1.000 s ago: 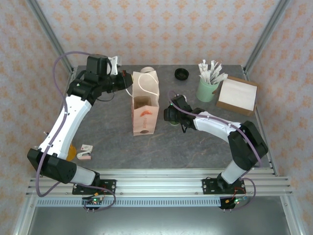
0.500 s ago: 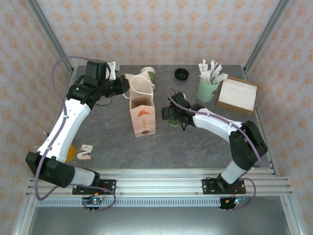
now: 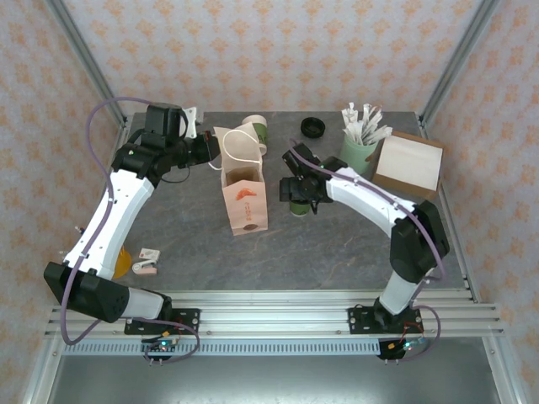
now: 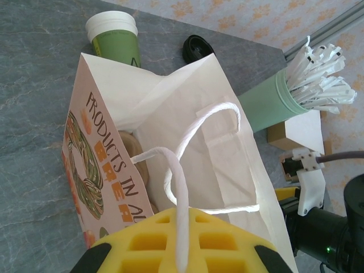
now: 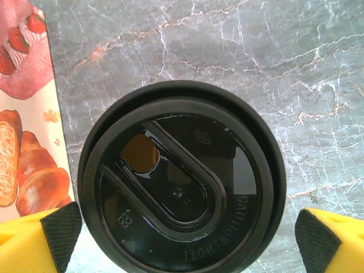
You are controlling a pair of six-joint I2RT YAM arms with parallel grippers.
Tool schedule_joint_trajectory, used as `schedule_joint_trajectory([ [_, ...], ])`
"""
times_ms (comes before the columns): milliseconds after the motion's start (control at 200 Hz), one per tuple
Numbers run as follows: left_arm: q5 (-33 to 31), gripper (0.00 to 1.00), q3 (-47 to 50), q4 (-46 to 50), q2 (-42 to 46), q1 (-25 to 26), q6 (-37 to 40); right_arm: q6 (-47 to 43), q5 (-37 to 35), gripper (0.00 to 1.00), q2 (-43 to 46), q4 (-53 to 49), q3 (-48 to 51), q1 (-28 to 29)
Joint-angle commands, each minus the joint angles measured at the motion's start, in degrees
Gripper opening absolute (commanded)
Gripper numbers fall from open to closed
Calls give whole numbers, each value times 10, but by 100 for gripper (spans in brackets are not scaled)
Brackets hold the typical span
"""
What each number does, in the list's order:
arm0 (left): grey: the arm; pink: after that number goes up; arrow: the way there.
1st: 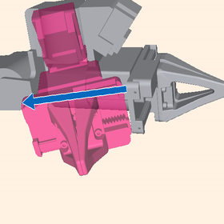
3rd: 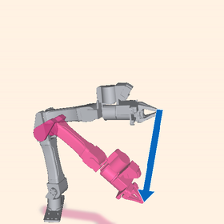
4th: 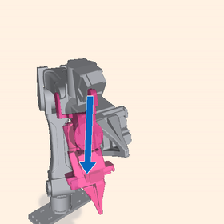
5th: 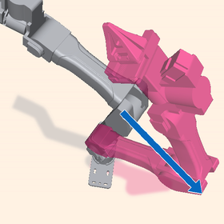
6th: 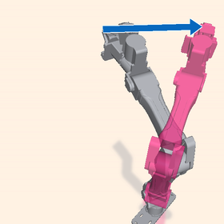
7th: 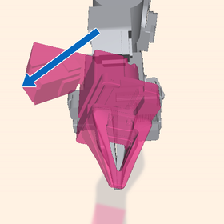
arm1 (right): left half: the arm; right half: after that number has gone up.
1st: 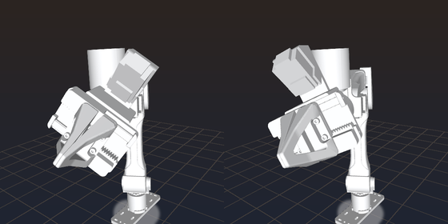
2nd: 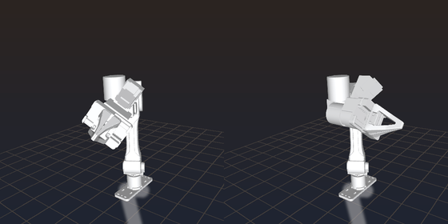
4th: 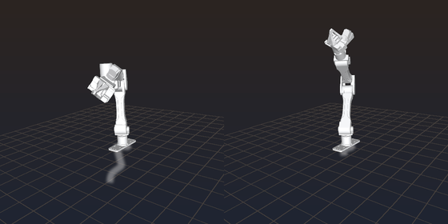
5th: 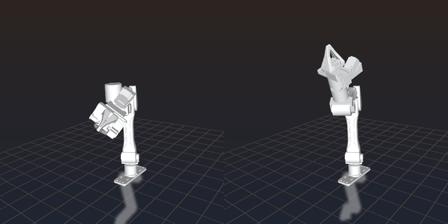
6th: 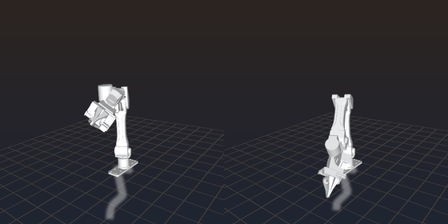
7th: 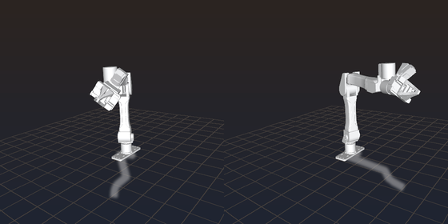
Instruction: Pack the takeout coffee
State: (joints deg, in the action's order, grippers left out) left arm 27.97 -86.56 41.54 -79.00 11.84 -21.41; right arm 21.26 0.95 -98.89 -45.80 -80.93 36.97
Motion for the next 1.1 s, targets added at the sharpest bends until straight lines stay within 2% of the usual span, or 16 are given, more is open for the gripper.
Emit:
schedule_joint_trajectory([
  [0,-9,0,-17,19,8,-8,15,12,9,100,-24,-60,-33,0],
  [315,-9,0,-16,28,12,-10,21,11,-9,100,-88,-118,-103,0],
  [440,-5,0,-18,34,11,-10,21,22,-4,100,-93,-111,-104,-2],
  [756,-1,0,-8,38,16,-9,21,35,4,94,-107,-97,-113,-13],
  [901,-2,0,-4,39,19,-10,22,35,7,88,-111,-90,-121,-15],
  [1091,1,0,-4,39,22,-10,19,27,4,74,-107,-95,-124,-16],
])
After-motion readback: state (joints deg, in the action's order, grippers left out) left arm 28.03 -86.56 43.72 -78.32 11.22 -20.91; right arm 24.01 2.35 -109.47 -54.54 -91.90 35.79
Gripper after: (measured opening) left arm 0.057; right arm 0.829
